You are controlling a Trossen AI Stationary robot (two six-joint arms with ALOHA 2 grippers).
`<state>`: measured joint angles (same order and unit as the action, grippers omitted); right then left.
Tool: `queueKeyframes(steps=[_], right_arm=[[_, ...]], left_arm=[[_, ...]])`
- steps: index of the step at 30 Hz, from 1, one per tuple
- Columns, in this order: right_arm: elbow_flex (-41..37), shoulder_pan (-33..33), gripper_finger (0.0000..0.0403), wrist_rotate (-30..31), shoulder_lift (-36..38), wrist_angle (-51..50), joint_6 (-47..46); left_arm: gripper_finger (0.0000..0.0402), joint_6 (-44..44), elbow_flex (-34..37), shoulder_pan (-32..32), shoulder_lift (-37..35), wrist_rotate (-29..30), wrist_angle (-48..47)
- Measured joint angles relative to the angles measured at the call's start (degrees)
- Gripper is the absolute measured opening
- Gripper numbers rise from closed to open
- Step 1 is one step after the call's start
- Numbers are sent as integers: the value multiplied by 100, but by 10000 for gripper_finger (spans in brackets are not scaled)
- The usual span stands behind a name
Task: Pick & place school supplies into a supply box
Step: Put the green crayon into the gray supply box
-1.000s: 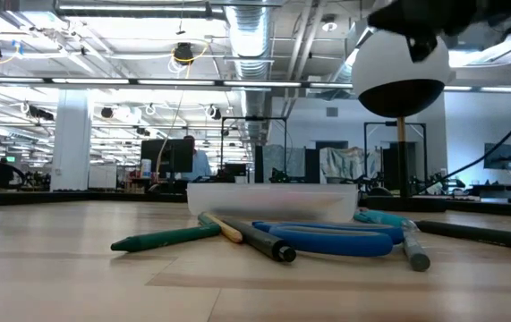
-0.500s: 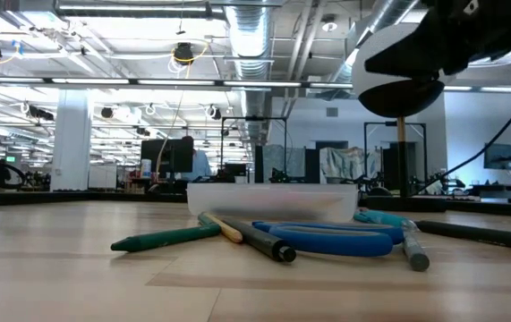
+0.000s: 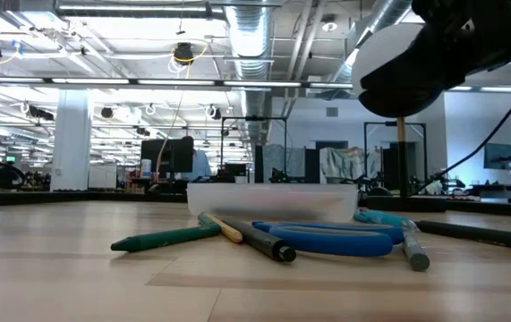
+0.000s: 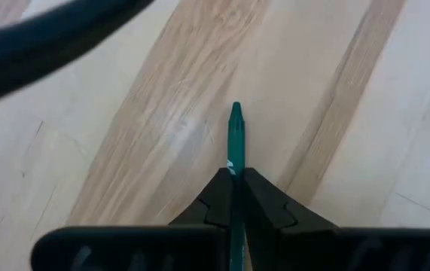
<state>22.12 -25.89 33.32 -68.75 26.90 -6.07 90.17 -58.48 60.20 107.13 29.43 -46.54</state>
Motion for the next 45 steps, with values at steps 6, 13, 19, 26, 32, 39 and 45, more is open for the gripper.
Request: queueKeyframes(steps=[6,13,19,26,32,39,45], right_arm=[[1,0,0,0,2,22,0],[1,0,0,-2,2,22,0],[4,0,0,-2,2,22,0],[6,0,0,-4,4,22,0],[6,0,0,-4,4,22,0],[6,0,0,-7,7,22,-2],[6,0,0,-26,7,22,-7]], left_arm=[[3,-64,-4,-31,-7,-20,23],[2,-153,-9,-72,-7,64,4],[1,-264,-12,-70,-4,265,-6],[4,-354,-13,-68,-9,422,-8],[2,-459,-22,-74,-26,177,83],[47,-654,-28,-70,-25,-186,305],[102,-579,-30,-120,-37,-434,223]])
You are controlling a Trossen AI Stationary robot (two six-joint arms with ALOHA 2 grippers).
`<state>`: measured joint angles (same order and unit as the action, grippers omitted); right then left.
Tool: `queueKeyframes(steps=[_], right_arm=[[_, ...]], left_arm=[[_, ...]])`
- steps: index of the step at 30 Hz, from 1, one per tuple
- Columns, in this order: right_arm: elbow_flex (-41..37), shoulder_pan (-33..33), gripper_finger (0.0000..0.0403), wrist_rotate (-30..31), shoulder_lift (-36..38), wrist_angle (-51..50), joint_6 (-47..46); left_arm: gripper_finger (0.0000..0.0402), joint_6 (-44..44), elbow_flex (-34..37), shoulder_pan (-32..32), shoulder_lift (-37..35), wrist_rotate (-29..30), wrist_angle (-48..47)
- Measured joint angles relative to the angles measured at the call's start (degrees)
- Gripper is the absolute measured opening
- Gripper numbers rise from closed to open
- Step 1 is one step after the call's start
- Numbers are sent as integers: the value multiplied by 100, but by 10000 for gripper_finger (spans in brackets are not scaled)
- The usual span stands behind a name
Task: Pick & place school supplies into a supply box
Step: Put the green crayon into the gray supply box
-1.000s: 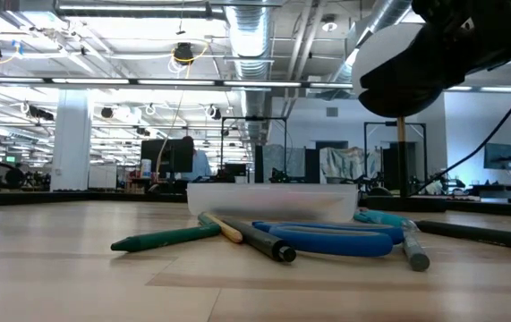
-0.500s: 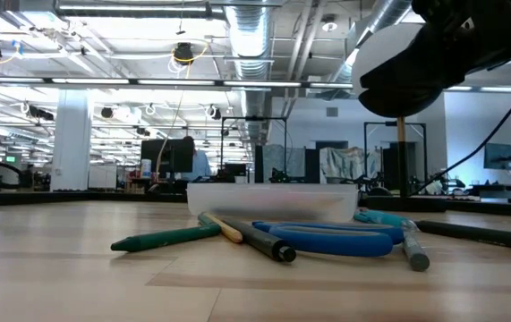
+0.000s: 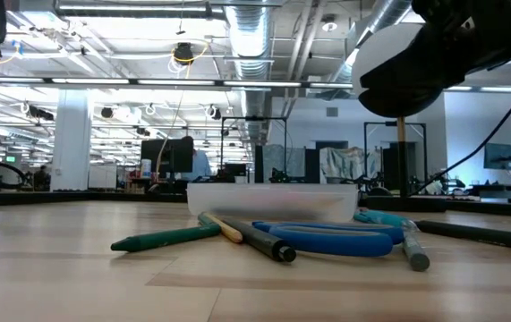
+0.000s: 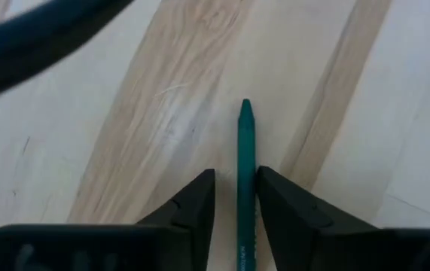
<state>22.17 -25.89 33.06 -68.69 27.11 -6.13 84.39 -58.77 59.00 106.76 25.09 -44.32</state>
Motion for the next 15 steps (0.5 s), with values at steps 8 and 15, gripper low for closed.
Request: queueKeyframes(steps=[8,15], right_arm=[[2,0,0,-11,0,-4,-48],[4,-87,0,-9,0,-179,-114]], left_arm=[[16,-854,54,-457,-31,-849,103],[6,-1654,18,-603,-26,-670,155]])
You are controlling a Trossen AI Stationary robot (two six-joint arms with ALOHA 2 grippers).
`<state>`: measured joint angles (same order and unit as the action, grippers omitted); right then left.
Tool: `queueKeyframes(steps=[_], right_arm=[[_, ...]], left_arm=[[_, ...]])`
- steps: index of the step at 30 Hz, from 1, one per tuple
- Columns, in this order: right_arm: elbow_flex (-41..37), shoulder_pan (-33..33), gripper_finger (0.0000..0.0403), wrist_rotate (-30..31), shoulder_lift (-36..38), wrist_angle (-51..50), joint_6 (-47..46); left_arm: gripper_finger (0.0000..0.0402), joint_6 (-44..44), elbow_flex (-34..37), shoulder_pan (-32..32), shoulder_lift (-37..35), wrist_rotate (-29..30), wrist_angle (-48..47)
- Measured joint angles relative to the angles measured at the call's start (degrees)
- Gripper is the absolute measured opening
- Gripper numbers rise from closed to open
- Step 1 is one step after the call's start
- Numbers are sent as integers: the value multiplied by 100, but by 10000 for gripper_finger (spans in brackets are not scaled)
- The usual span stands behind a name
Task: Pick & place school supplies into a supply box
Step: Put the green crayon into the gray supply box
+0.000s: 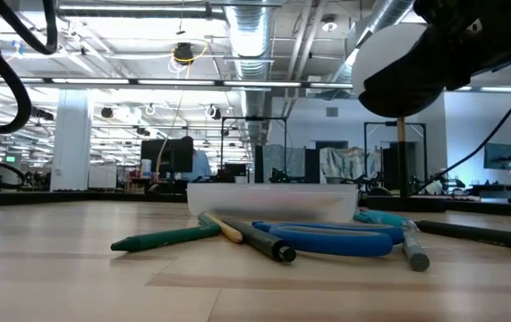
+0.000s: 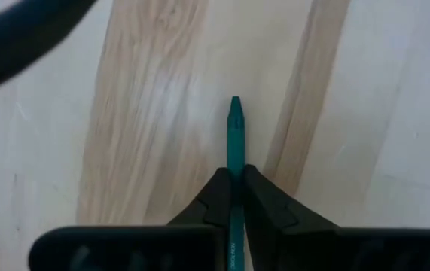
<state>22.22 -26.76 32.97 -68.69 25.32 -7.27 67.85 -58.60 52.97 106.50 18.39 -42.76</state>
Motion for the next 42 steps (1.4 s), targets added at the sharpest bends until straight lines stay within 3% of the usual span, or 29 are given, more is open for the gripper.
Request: queueKeyframes(steps=[9,28,42], right_arm=[[0,-22,0,9,0,2,11],[0,-22,0,11,0,2,13],[0,-22,0,11,-2,1,12]], left_arm=[[2,-740,-348,123,65,426,-311],[0,-949,-377,275,61,1266,-218],[0,-1917,-386,735,51,2567,956]])
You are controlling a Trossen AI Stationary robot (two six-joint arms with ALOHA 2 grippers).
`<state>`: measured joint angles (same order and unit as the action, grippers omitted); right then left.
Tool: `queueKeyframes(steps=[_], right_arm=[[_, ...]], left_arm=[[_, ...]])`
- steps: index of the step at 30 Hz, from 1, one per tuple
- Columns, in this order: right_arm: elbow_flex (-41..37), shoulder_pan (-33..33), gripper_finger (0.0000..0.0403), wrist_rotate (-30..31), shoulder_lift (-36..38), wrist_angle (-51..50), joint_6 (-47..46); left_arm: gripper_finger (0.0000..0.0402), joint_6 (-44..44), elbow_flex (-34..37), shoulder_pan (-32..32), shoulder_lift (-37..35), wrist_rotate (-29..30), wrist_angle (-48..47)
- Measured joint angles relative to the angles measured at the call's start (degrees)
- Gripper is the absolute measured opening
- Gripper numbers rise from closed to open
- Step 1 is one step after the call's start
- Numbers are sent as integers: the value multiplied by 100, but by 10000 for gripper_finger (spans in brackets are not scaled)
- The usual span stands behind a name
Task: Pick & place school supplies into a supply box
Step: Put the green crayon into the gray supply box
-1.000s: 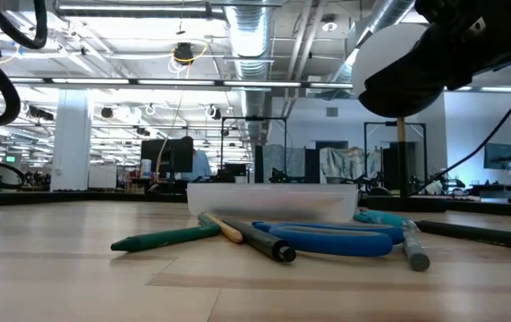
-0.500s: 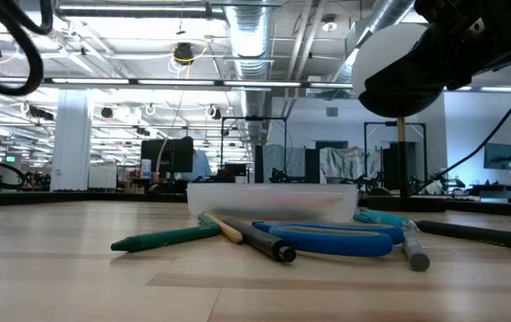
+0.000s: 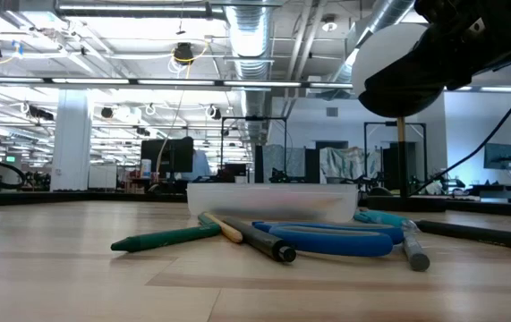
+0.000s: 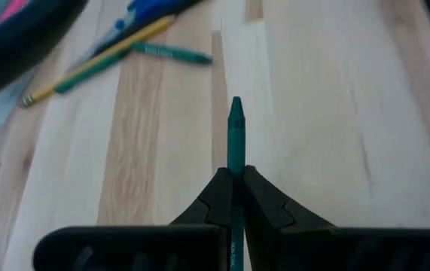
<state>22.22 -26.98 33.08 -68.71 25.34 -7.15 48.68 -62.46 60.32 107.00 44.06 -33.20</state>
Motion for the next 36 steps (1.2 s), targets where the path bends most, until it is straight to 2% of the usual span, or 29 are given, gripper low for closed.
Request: queueKeyframes(steps=[8,16,22,36], right_arm=[[0,0,0,0,0,1,-1],[-2,0,0,0,0,1,-1],[-2,0,0,-2,0,1,-3],[-2,0,0,-4,-1,1,-42]], left_arm=[[0,-27,0,234,-4,600,415],[0,-762,-2,452,-9,1502,1164],[0,-1121,-2,560,-9,1931,1552],[0,-1208,-4,567,-9,1964,1642]])
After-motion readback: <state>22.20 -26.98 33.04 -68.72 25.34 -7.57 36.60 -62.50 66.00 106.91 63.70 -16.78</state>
